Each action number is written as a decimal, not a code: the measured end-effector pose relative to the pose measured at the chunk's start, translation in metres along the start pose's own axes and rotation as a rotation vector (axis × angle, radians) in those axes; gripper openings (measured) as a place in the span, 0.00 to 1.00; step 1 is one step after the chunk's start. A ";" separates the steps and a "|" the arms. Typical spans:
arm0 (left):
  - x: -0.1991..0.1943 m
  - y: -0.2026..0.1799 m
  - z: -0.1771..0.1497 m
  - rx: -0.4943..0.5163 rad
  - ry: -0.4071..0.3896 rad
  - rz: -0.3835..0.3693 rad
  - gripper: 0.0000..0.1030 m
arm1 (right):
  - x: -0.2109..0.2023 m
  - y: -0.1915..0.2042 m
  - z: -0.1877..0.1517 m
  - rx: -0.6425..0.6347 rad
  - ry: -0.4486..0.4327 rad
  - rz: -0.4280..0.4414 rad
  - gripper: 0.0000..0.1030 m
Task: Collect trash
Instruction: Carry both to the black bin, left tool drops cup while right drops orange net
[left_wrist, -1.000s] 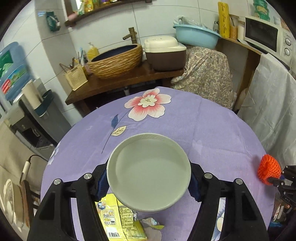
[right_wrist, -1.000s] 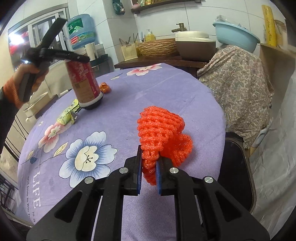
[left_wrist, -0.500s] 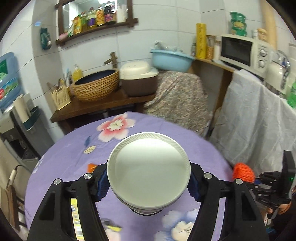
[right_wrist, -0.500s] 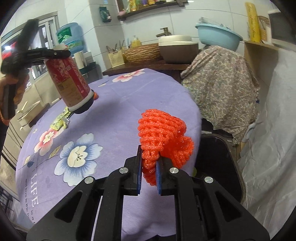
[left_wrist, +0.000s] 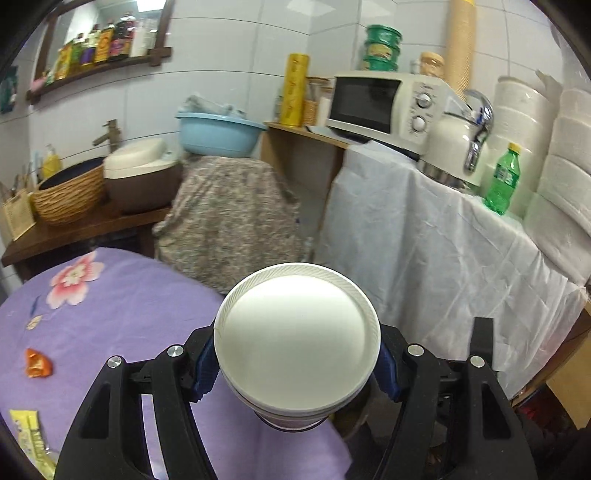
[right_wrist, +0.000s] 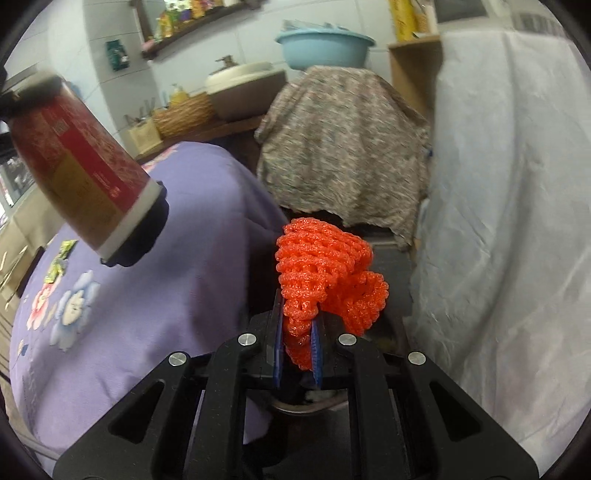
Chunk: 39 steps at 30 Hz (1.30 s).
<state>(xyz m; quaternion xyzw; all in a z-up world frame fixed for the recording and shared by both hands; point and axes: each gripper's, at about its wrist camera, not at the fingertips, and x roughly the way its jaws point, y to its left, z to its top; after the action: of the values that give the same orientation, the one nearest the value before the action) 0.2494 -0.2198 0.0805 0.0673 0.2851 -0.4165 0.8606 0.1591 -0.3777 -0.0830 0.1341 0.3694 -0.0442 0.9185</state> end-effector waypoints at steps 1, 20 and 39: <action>0.006 -0.008 0.000 0.007 0.005 -0.008 0.64 | 0.004 -0.006 -0.003 0.009 0.010 -0.010 0.12; 0.201 -0.062 -0.075 0.023 0.392 0.066 0.65 | 0.037 -0.068 -0.039 0.153 0.084 -0.061 0.12; 0.147 -0.055 -0.071 -0.039 0.294 0.131 0.85 | 0.064 -0.062 -0.039 0.119 0.129 -0.003 0.12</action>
<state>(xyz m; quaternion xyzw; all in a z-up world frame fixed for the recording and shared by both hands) 0.2491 -0.3302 -0.0521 0.1290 0.4110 -0.3393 0.8363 0.1686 -0.4252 -0.1675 0.1902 0.4246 -0.0589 0.8832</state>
